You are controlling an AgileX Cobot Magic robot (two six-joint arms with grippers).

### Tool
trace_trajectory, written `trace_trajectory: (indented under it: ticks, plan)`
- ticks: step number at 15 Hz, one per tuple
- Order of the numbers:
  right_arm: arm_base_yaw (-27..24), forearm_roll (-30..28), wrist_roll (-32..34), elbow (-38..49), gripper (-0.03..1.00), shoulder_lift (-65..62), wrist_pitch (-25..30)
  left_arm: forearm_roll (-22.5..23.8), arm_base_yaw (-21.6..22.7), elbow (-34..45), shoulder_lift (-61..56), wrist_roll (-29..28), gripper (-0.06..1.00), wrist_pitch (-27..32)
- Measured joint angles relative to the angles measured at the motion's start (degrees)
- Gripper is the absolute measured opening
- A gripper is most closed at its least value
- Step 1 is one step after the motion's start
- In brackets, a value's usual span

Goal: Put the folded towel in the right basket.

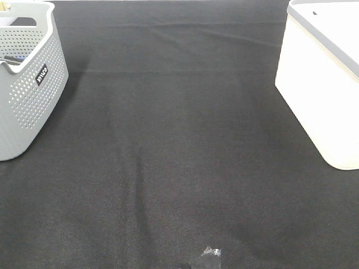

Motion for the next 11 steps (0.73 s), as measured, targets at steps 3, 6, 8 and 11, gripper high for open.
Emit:
trace_trajectory:
  ticks: [3,6,8,11]
  plan:
    - [0.0,0.0,0.0,0.0,0.97,0.0,0.0,0.0,0.0,0.0,0.0,0.0,0.97,0.0]
    - [0.0,0.0,0.0,0.0,0.97,0.0,0.0,0.0,0.0,0.0,0.0,0.0,0.97,0.0]
    - [0.0,0.0,0.0,0.0,0.97,0.0,0.0,0.0,0.0,0.0,0.0,0.0,0.97,0.0]
    - [0.0,0.0,0.0,0.0,0.97,0.0,0.0,0.0,0.0,0.0,0.0,0.0,0.97,0.0]
